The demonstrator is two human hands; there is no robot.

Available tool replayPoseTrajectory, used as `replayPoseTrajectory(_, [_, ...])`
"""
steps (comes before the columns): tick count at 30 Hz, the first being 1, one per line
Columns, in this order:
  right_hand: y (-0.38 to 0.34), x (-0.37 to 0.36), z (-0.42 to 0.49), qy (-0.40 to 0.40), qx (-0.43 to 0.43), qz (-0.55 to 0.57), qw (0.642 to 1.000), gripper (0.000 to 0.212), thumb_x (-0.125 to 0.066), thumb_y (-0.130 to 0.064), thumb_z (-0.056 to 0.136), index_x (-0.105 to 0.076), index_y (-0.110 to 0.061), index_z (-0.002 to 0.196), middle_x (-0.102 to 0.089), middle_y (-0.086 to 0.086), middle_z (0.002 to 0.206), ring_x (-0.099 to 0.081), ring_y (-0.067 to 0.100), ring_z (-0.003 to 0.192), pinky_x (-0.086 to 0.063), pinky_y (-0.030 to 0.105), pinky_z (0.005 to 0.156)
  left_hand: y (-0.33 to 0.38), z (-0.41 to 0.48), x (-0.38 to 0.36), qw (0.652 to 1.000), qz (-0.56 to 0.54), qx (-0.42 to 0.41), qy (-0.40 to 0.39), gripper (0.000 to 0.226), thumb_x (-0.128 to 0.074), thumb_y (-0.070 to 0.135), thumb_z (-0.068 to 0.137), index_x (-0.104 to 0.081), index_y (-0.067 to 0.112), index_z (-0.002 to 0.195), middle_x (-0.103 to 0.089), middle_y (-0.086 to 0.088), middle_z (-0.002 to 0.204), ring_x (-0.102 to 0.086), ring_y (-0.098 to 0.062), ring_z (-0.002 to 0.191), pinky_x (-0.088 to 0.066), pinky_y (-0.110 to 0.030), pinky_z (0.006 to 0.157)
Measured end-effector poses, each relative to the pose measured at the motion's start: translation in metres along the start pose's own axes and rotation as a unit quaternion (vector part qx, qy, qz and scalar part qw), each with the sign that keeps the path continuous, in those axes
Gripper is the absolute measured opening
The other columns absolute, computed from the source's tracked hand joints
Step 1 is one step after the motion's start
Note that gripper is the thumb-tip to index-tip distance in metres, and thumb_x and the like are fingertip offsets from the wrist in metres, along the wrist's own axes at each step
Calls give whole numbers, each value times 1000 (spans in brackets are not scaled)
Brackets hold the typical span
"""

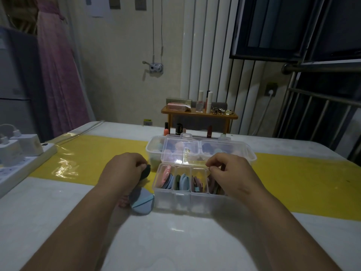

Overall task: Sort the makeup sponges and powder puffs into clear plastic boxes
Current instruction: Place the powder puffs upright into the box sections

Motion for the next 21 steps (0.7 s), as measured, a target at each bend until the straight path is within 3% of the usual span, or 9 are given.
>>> replayPoseTrajectory(5, [0, -1, 1, 8, 4, 7, 1000, 19, -56, -18, 93, -69, -31, 98, -64, -16, 88, -59, 5, 77, -56, 28, 71, 11, -5, 6, 987, -124, 30, 96, 4, -59, 20, 96, -60, 24, 97, -66, 2, 87, -53, -3, 63, -37, -21, 53])
replayPoseTrajectory(8, [1, -2, 2, 9, 3, 21, 1000, 19, -57, -19, 93, -69, -32, 100, -65, -15, 89, -61, 5, 77, -57, 30, 73, 15, -8, 8, 978, -159, 37, 133, 9, -58, 18, 96, -51, 18, 90, -61, -2, 84, -53, -8, 64, -31, -20, 47])
replayPoseTrajectory(10, [0, -3, 1, -2, 3, 37, 999, 18, -57, -20, 94, -68, -32, 103, -65, -16, 90, -62, 6, 77, -58, 29, 73, 18, -7, 8, 968, -206, 28, 141, 12, -58, 15, 95, -49, 17, 88, -64, -4, 85, -60, -18, 69, -36, -23, 50])
replayPoseTrajectory(15, [-3, -3, -1, -42, 20, 53, 997, 22, -58, -20, 96, -66, -34, 111, -61, -22, 95, -61, 4, 77, -51, 21, 67, 33, -12, 3, 900, -433, 37, 34, 12, -58, -2, 92, -58, 9, 91, -69, -12, 90, -70, -24, 71, -55, -28, 61])
replayPoseTrajectory(18, [-7, -2, -2, -63, 28, 74, 995, 25, -57, -18, 97, -66, -34, 113, -60, -23, 98, -61, 5, 81, -54, 23, 70, 40, -15, -1, 897, -443, 5, 2, 14, -62, -2, 91, -61, 12, 87, -69, -7, 84, -64, -16, 67, -50, -23, 60])
replayPoseTrajectory(21, [-11, 0, -4, -80, 42, 78, 993, 28, -55, -14, 97, -64, -36, 113, -58, -26, 99, -59, 1, 86, -49, 17, 69, 45, -17, -4, 908, -419, -25, -8, 18, -65, 0, 89, -63, 17, 83, -69, 4, 83, -64, -5, 77, -46, -12, 62])
Point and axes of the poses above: each hand's wrist, its own z-axis towards the middle knuckle, its own x-axis out of the back of the hand, y = z × x, the point moved 1 cm from there along z, towards the middle knuckle
